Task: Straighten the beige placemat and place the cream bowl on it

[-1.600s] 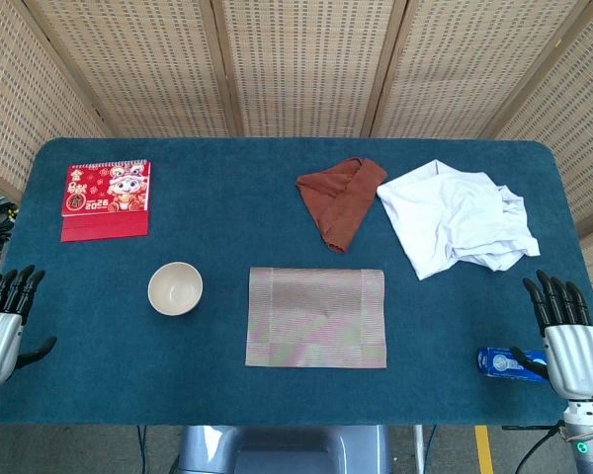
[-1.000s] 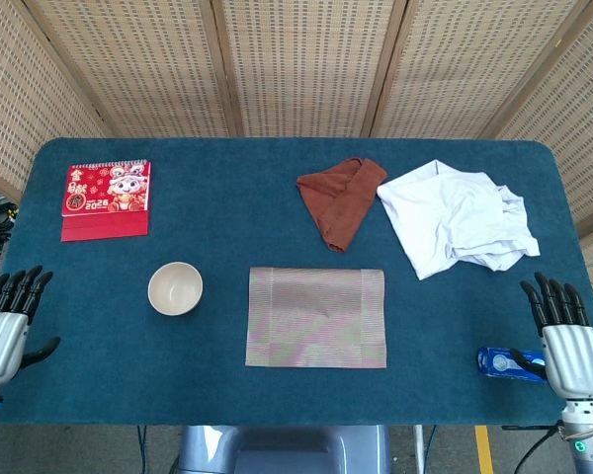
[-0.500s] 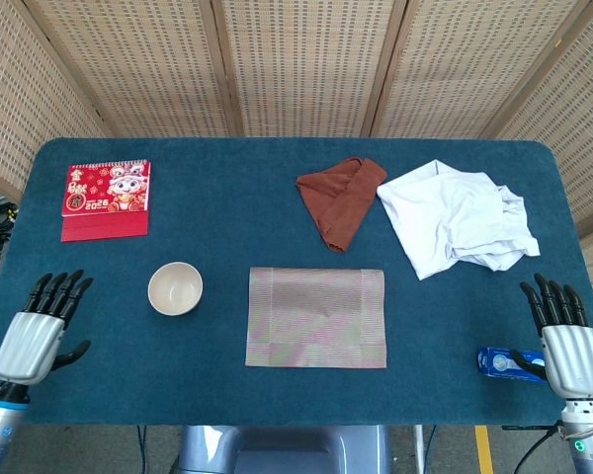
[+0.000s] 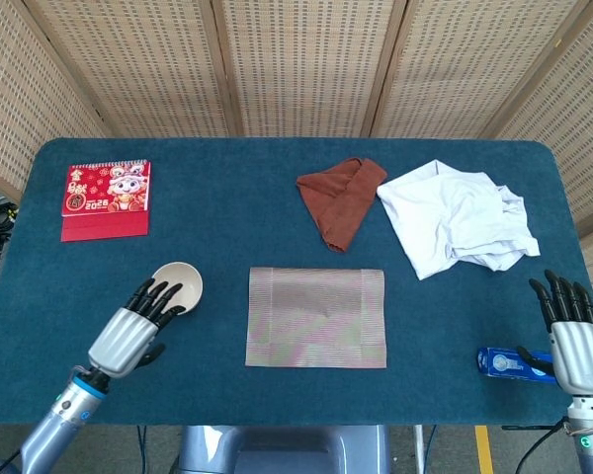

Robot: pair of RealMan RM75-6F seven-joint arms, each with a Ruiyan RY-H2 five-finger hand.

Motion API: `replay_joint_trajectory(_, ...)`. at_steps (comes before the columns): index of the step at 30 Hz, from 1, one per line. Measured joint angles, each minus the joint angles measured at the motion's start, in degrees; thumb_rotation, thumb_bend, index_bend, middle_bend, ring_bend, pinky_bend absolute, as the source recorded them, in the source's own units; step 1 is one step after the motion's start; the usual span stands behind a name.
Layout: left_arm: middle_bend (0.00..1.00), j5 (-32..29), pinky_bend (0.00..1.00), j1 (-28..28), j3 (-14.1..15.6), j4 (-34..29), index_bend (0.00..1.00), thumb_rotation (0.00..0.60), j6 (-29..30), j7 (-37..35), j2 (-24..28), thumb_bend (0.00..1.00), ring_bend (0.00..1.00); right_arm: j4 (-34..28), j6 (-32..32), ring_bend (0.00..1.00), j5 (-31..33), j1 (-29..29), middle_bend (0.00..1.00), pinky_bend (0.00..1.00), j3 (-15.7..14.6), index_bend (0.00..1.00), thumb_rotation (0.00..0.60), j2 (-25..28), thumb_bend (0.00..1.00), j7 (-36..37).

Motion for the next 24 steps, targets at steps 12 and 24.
replay_joint_trajectory(12,0.0,-3.23,0.0,-4.61,-0.51,4.85,0.31,0.6,-7.01,5.74,-12.43,0.34,0.0,-0.09,-0.55,0.0,1.55,-0.06,0.0,0.01,0.77,0.13,0.6,0.98,0.14,2.8)
replay_joint_trajectory(24,0.0,-5.91,0.0,-7.88,-0.7,9.33,0.33,0.6,-10.6,9.34,-19.78,0.34,0.0,-0.57,-0.47,0.0,3.07,-0.4,0.0,0.01,1.79,0.13,0.6,2.43,0.14,6.15)
